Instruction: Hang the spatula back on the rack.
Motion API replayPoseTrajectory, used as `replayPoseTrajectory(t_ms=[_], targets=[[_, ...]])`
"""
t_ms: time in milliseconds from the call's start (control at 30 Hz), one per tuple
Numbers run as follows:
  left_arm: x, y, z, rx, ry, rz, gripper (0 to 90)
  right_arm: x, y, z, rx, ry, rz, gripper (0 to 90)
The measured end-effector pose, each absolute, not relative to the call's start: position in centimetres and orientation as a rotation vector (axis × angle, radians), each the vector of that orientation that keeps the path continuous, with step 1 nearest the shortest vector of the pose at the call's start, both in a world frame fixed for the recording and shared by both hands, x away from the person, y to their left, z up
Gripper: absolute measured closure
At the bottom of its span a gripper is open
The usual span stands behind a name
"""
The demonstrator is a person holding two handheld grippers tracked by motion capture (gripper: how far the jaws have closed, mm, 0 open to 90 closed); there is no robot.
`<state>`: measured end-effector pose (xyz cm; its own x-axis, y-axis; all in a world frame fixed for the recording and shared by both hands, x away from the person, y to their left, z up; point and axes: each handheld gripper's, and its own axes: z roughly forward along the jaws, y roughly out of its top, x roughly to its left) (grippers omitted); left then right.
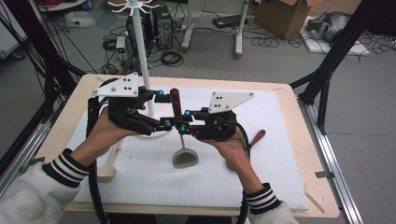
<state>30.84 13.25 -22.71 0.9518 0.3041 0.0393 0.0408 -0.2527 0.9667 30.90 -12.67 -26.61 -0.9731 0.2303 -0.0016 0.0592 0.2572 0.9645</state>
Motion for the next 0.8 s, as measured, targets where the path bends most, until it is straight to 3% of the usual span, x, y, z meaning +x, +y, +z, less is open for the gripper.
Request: replayPoseTrajectory(t_ms=[367,600,800], targets=[[30.65,13.88,-22.48,1.773,0.324,0.305,28.8,30.85,-12.38,-26.87,0.399,2.302,1.767,74.1],[31.03,13.84,-22.64,1.797,0.379,0.305,7.3,30.94,-12.03,-26.93,0.44,2.282,1.748,74.0],[31.07,13.75,-22.53,1.797,0.414,0.315,2.0,31.03,-11.79,-27.05,0.48,2.259,1.713,74.0]])
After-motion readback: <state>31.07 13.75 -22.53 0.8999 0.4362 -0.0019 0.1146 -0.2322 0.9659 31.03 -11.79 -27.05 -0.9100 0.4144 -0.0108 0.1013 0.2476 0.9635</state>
